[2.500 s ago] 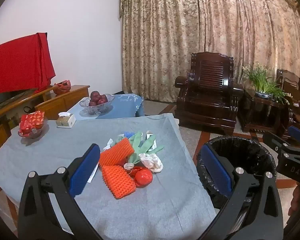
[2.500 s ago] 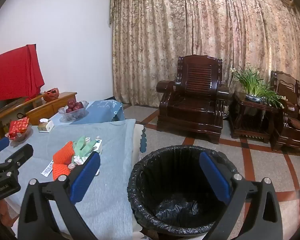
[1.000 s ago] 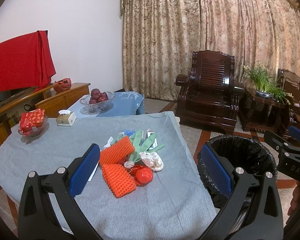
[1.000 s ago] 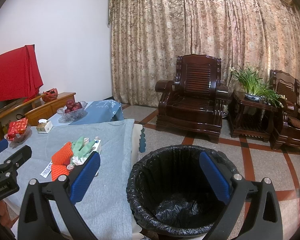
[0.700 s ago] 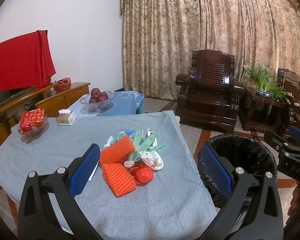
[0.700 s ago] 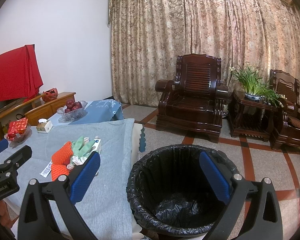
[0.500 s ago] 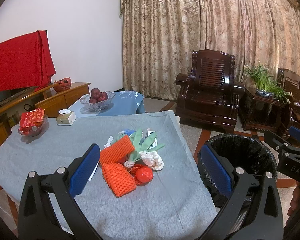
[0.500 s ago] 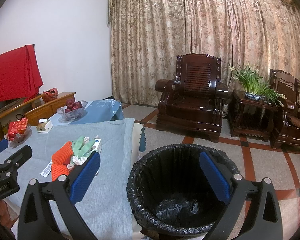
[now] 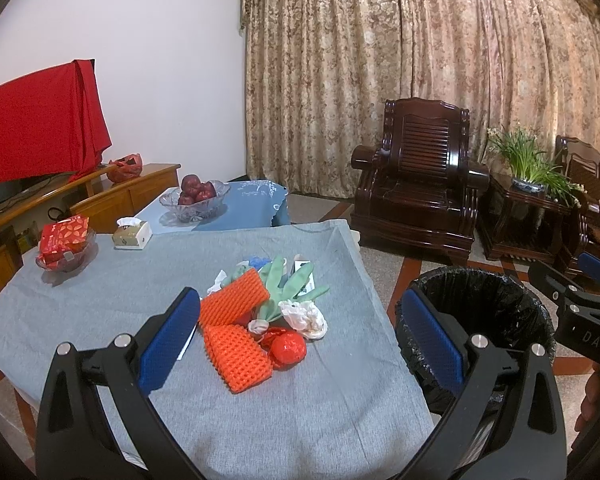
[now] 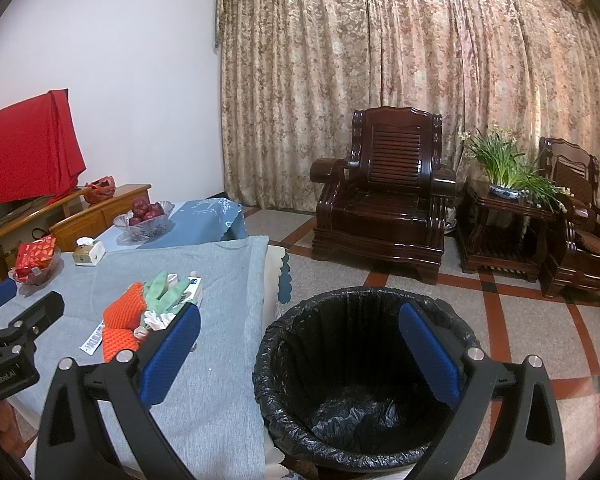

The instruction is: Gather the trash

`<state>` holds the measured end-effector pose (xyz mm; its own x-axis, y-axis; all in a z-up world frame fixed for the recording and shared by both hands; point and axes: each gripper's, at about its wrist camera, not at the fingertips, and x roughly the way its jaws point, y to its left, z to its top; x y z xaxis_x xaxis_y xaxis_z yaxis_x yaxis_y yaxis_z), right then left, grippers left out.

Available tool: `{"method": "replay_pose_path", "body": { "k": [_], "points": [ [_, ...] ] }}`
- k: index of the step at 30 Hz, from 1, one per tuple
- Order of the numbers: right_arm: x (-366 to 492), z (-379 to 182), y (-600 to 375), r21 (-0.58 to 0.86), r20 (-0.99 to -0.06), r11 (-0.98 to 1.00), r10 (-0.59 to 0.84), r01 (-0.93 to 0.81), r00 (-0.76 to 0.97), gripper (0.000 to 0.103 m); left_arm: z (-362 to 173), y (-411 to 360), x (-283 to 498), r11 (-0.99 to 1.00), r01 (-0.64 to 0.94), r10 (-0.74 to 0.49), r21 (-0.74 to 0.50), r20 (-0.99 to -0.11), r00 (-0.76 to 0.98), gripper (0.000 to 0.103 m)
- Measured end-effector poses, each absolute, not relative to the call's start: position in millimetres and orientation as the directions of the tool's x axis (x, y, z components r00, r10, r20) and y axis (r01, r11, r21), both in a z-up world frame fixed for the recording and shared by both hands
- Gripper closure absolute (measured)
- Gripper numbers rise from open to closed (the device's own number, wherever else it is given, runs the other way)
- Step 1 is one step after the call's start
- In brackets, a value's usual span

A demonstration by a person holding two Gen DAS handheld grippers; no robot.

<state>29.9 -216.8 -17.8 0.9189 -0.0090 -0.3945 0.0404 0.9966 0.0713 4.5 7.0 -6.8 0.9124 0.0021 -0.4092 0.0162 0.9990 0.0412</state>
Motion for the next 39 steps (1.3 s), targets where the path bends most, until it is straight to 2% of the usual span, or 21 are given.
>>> {"method": "replay_pose_path", "body": {
  "k": [21, 24, 27, 31, 36, 39],
  "points": [
    [30, -22, -214, 0.07, -0.397, 0.997, -0.002, 0.033, 0.918, 0.006, -33, 13, 3, 0.999, 0.024, -0.007, 0.035, -0.419, 0.908, 0.005],
    [38, -29, -205, 0.07, -0.402, 0.997, 0.007, 0.023, 0.916, 0.006, -55, 19, 11, 0.999, 0.026, -0.007, 0.039, -0.429, 0.903, 0.005],
    [51, -38, -195, 0.068, -0.413, 0.998, 0.022, 0.006, 0.911, 0.006, -64, 31, 14, 0.999, -0.002, 0.019, 0.04, -0.429, 0.903, 0.005],
    [66, -47, -176, 0.066, -0.42, 0.997, 0.061, -0.037, 0.905, 0.006, -75, 63, 23, 0.998, -0.053, 0.038, -0.019, -0.463, 0.886, 0.005],
    [86, -58, -155, 0.066, -0.421, 0.994, 0.108, -0.088, 0.901, 0.006, -88, 98, 32, 0.984, -0.168, 0.174, 0.054, -0.452, 0.875, 0.005],
    [108, -71, -141, 0.09, -0.439, 0.988, 0.15, -0.123, 0.886, 0.006, -101, 113, 34, 0.979, -0.192, 0.203, 0.071, -0.457, 0.866, 0.005]
  ]
}}
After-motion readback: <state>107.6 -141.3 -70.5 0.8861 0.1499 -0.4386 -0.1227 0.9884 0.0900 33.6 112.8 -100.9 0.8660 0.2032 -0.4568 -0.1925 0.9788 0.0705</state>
